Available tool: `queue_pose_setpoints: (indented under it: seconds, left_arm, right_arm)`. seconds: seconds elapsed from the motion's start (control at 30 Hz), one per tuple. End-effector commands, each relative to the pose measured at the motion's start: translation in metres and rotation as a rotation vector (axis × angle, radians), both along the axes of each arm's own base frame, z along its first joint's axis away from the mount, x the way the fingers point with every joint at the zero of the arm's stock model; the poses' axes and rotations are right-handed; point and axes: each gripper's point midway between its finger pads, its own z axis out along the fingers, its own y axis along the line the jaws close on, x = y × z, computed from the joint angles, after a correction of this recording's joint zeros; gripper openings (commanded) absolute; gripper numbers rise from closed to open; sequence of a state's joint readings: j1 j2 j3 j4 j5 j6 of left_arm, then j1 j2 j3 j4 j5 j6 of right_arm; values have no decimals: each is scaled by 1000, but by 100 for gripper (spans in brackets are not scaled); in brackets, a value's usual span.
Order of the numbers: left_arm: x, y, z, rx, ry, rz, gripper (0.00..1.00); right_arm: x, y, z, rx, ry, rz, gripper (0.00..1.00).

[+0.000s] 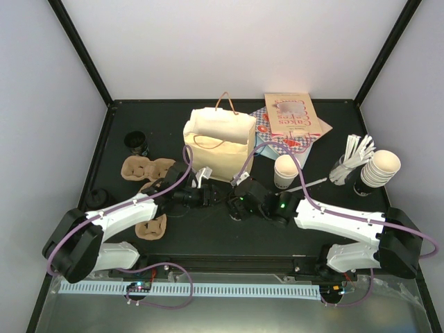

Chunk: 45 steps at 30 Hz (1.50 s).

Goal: Pack the takeout coffee

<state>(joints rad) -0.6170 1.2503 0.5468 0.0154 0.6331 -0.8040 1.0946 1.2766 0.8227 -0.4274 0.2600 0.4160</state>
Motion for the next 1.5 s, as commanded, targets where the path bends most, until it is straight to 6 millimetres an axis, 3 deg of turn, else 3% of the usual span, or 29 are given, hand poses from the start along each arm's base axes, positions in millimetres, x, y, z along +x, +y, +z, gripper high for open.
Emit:
queue_pose_setpoints:
  seconds: [0.0,0.93,1.47]
  left_arm:
    - [2,-5,12,-21,-47,-18,59]
    - [1,-7,2,-30,-31,-29,56]
    - [5,3,-34,74,55,36,47]
  right_arm:
    - [-58,-25,-66,-178,264,103,66]
    - [-51,-23,-62,-165,249,54,66]
    - [-54,-22,-64,-164,260,72,66]
